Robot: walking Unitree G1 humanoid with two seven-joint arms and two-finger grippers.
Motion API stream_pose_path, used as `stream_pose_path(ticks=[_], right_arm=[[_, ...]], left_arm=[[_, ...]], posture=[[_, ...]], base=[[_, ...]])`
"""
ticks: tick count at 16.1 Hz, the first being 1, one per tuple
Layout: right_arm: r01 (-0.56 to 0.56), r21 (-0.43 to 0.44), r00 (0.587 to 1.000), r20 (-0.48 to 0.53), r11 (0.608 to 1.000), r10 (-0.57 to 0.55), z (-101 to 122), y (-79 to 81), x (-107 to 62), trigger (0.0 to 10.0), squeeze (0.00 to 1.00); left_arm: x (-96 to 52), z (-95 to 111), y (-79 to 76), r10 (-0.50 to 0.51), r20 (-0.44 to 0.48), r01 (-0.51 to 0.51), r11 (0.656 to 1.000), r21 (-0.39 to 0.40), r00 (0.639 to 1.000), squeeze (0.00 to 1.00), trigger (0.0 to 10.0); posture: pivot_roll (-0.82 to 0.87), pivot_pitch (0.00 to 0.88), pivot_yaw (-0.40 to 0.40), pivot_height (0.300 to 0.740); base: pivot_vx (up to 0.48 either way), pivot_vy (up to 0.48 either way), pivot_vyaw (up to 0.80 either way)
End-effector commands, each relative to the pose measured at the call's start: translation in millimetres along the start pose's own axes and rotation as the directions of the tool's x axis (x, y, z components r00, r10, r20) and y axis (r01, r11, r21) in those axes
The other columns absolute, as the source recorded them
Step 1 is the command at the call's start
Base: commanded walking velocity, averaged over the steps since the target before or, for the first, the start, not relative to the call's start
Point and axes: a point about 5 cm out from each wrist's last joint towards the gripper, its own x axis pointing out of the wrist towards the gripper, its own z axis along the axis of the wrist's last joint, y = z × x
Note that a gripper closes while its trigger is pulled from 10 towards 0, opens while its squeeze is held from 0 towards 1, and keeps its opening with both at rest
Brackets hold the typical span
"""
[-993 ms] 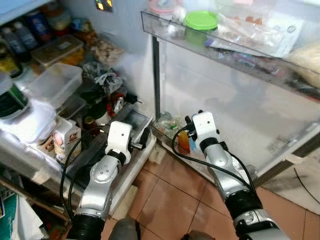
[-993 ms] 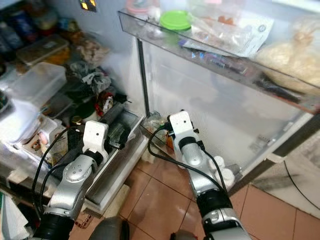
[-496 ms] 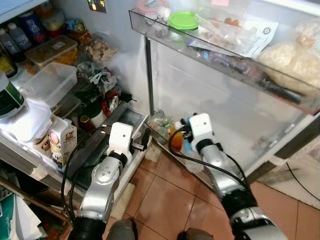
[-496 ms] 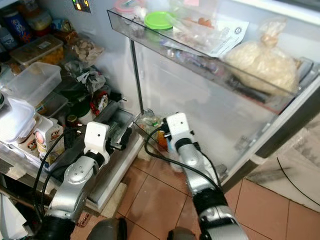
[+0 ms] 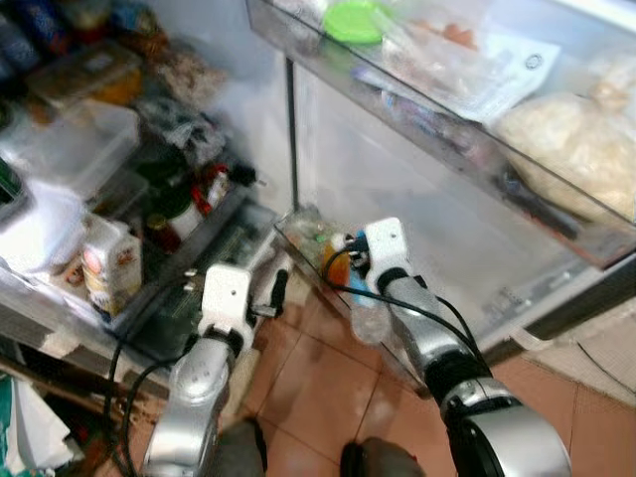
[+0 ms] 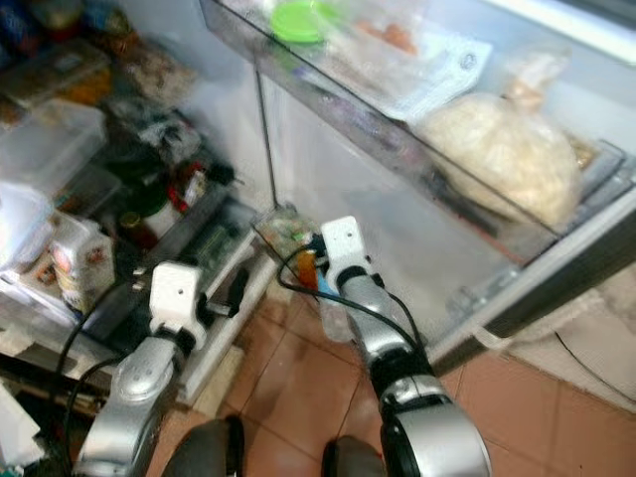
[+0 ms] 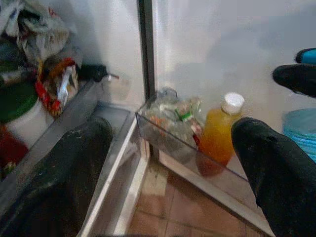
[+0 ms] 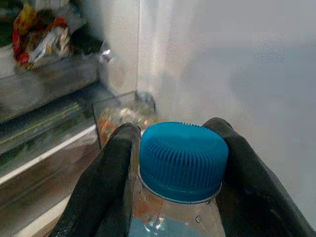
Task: Restocking fridge
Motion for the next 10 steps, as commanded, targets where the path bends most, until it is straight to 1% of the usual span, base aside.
stream_pose_path(ticks=[1,2,4,7,8,10], right_arm=[[-0.001,-0.004,1.000,0.018,1.000,0.001,5,-0.1,3.0,10.0,0.00],[0.002,0.009,1.000,0.016,1.000,-0.003,6,-0.8,4.2,10.0,0.00],[0.030,-0.021,0.998,0.054,0.999,-0.029,12,-6.5,6.7,10.0,0.00],[0.040,-0.034,0.993,0.111,0.999,-0.036,20,-9.2,8.2,10.0,0.00],[0.050,-0.006,0.991,0.127,0.999,-0.049,22,-11.2,8.2,10.0,0.00],[0.072,-0.008,0.991,0.112,0.997,-0.071,16,-11.8,5.8,10.0,0.00]], left_arm=[[-5.3,2,-0.7,0.013,0.001,-0.013,1.000,0.014,1.000,0.00,10.0],[-9.5,4,-1.8,0.018,0.006,-0.018,1.000,0.015,1.000,0.00,10.0],[-16.0,10,-4.3,0.025,0.019,-0.026,0.999,0.026,0.999,0.00,10.0],[-18.5,13,-4.8,0.031,0.021,-0.032,0.999,0.032,0.999,0.00,10.0],[-19.6,14,-5.6,0.032,0.023,-0.032,0.999,0.032,0.999,0.00,10.0],[-23.6,15,-7.4,0.035,0.017,-0.036,0.999,0.032,0.999,0.00,10.0]], posture=[[0.21,0.226,-0.035,0.740],[0.22,0.240,-0.036,0.740],[0.22,0.247,-0.038,0.740],[0.23,0.250,-0.038,0.740],[0.23,0.252,-0.040,0.740],[0.24,0.253,-0.044,0.740]], base=[[0.000,0.000,0.00],[0.000,0.000,0.00],[0.000,0.000,0.00],[0.000,0.000,0.00],[0.000,0.000,0.00],[0.000,0.000,0.00]])
